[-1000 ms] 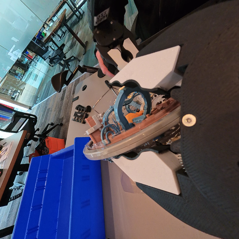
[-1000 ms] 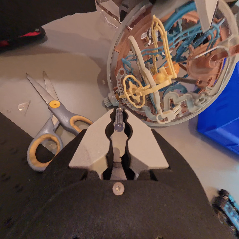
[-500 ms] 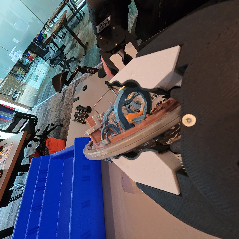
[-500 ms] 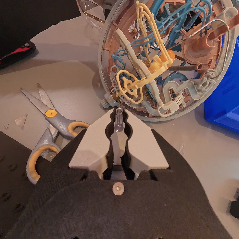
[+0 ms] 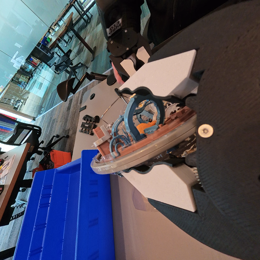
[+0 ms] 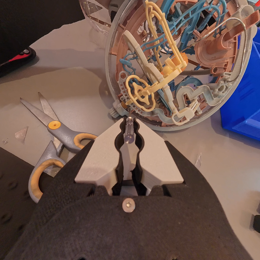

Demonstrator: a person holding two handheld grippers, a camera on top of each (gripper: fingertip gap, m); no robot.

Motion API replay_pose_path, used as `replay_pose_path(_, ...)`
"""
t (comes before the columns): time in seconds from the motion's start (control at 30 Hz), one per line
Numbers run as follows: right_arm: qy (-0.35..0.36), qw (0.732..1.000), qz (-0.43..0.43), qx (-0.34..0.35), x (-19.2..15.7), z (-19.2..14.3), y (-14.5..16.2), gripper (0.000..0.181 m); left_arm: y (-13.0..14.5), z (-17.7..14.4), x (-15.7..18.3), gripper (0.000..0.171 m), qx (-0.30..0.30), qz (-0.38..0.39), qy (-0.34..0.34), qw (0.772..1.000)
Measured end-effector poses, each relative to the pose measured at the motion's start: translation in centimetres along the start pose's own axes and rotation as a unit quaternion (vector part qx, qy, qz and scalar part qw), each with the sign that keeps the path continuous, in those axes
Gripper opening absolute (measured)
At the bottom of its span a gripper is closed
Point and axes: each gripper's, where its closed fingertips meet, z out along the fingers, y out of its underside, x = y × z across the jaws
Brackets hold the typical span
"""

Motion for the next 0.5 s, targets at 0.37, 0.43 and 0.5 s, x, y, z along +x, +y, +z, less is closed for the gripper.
replay_pose_path(0.37, 0.006, 0.999, -0.044, -0.017, -0.16, 0.09, -0.06, 0.007, -0.02, 0.04, -0.01, 0.100, 0.000, -0.001, 0.000, 1.000)
replay_pose_path(0.43, 0.010, 0.995, -0.090, -0.030, -0.24, 0.14, -0.19, 0.007, -0.02, 0.03, -0.02, 0.100, 0.000, -0.001, 0.000, 1.000)
replay_pose_path(0.5, 0.012, 0.988, -0.149, -0.046, -0.32, 0.23, -0.31, 0.007, -0.04, 0.06, -0.02, 0.100, 0.000, -0.002, -0.001, 1.000)
